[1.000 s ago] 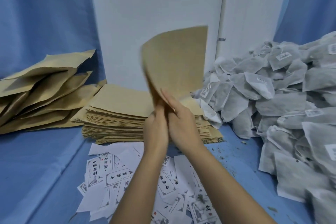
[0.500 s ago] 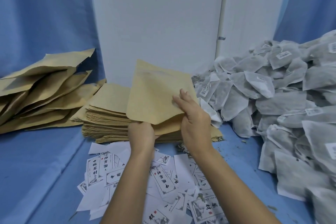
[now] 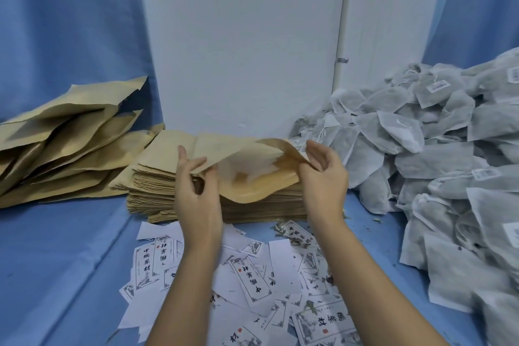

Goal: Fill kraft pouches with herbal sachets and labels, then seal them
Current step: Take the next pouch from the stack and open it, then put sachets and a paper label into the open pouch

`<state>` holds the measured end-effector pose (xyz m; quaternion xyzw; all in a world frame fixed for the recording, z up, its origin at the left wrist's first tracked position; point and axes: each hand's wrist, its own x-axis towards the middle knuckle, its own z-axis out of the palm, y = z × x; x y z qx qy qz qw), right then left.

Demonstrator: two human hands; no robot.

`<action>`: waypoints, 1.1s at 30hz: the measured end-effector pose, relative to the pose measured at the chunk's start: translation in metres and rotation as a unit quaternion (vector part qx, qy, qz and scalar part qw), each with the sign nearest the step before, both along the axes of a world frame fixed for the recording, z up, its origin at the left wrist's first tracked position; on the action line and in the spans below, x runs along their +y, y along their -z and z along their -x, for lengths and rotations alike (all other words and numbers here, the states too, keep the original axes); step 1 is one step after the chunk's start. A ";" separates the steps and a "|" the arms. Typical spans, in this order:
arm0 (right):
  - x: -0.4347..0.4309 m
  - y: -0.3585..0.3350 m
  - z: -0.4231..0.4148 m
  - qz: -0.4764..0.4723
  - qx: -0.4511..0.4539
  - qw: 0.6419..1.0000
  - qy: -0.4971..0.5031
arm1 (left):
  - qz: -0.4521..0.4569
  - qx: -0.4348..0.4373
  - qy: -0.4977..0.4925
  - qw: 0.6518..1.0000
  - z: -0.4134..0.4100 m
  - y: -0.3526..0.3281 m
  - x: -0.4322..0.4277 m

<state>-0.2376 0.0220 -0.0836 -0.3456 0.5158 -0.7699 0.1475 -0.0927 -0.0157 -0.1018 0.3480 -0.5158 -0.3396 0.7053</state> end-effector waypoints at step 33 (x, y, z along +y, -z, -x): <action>-0.046 0.006 0.082 -0.146 -0.059 0.982 0.104 | 0.081 -0.062 -0.046 0.994 0.048 -0.028 -0.014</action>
